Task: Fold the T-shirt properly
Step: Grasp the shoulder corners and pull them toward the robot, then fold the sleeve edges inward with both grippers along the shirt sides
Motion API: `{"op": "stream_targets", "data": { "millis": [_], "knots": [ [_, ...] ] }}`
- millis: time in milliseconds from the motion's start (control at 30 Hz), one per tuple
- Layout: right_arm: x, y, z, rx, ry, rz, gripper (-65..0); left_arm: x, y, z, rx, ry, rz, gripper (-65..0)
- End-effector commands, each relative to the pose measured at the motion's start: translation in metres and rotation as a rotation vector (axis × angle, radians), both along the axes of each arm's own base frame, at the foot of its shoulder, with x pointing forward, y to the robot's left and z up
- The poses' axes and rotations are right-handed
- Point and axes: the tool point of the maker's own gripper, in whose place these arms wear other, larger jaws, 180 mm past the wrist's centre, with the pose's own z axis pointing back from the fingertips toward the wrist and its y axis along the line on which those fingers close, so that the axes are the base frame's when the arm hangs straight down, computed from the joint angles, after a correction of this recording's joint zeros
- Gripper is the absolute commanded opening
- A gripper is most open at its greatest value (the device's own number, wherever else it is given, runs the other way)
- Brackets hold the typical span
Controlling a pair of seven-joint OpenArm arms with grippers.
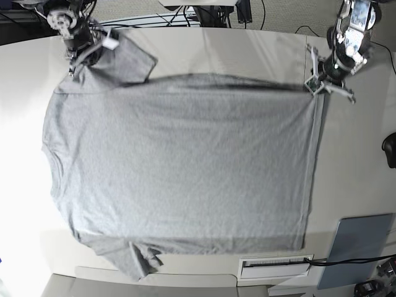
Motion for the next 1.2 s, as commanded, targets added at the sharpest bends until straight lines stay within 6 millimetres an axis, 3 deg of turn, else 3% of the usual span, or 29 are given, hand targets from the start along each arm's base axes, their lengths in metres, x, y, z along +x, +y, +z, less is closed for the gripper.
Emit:
{"op": "stream_targets", "data": {
  "millis": [0,267,733,833,967,1167],
  "knots": [
    [0.002,-0.001,0.01,-0.014,-0.033,0.015,-65.0,-0.017,0.007,-0.004,0.024,0.068,0.002,-65.0],
    [-0.036,0.0,0.013,-0.004,0.024,-0.004,-65.0,-0.052,0.009,0.014,-0.082,0.135,0.041,-65.0],
    [-0.094,0.002,0.024,0.008,0.08,-0.025,-65.0,-0.096,0.016,0.007,-0.024,0.224,0.024,-65.0],
    [-0.093,0.004,0.029,0.001,0.046,-0.01,-65.0,-0.096,0.016,0.008,-0.019,0.219,0.026,-65.0],
    [-0.08,0.005,0.038,-0.004,-0.037,0.005,-65.0,-0.081,0.018,0.016,-0.004,0.152,0.058,-65.0],
    [-0.03,-0.006,0.059,-0.004,-0.224,-0.04,-65.0,-0.049,0.028,0.036,0.02,0.044,0.107,-65.0]
  ]
}}
